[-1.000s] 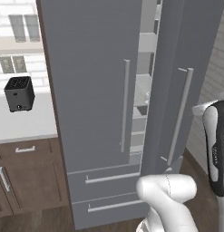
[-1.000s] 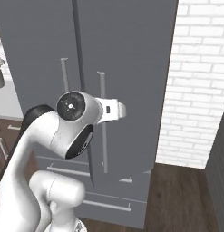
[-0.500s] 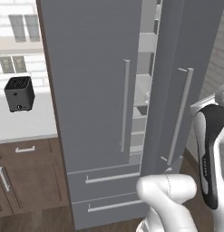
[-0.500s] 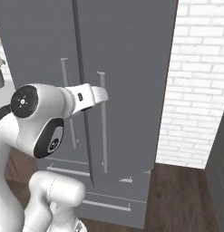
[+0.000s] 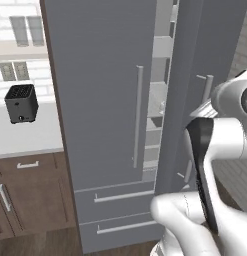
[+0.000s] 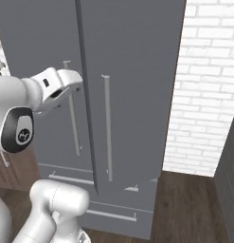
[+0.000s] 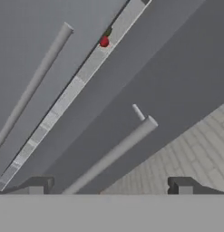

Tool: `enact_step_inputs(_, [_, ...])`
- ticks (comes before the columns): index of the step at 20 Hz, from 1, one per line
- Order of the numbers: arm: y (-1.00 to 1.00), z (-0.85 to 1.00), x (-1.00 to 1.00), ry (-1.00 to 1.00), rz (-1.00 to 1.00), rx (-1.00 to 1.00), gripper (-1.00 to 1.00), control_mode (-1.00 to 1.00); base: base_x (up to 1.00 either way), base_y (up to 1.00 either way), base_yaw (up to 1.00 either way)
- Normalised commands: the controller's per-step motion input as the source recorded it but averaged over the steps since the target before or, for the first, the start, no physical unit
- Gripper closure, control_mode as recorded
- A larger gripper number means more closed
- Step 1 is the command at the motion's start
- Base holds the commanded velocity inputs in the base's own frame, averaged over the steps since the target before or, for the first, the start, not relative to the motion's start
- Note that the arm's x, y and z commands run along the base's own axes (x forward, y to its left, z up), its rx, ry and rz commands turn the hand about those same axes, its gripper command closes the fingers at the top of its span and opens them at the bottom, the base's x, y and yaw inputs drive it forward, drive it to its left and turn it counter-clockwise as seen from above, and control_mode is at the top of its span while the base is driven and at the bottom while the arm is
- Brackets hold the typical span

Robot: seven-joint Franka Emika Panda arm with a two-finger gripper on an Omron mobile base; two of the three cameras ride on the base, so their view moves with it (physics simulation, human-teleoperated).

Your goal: Take the strawberry from the fridge and place it on top of the pancake, located on the dining counter.

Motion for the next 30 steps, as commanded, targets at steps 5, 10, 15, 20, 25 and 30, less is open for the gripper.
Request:
enact_step_inputs(5, [0.59, 0.04, 0.27, 0.0, -0.03, -0.18, -1.0, -1.0, 0.0, 0.0, 0.0])
enact_step_inputs(10, [0.56, 0.0, 0.35, 0.0, -0.08, -0.13, -1.0, -1.0, 0.0, 0.0, 0.0])
enact_step_inputs(15, [0.22, -0.03, 0.64, 0.0, -0.17, -0.04, -1.0, -1.0, 0.0, 0.0, 0.0])
enact_step_inputs(20, [0.09, -0.16, 0.77, 0.0, -0.2, -0.02, -1.0, -1.0, 0.0, 0.0, 0.0])
enact_step_inputs(25, [0.29, -0.15, 0.71, 0.02, -0.13, -0.04, -1.0, -1.0, 0.0, 0.0, 0.0])
enact_step_inputs(30, [0.01, -0.06, 0.58, 0.0, -0.05, -0.01, -1.0, -1.0, 0.0, 0.0, 0.0])
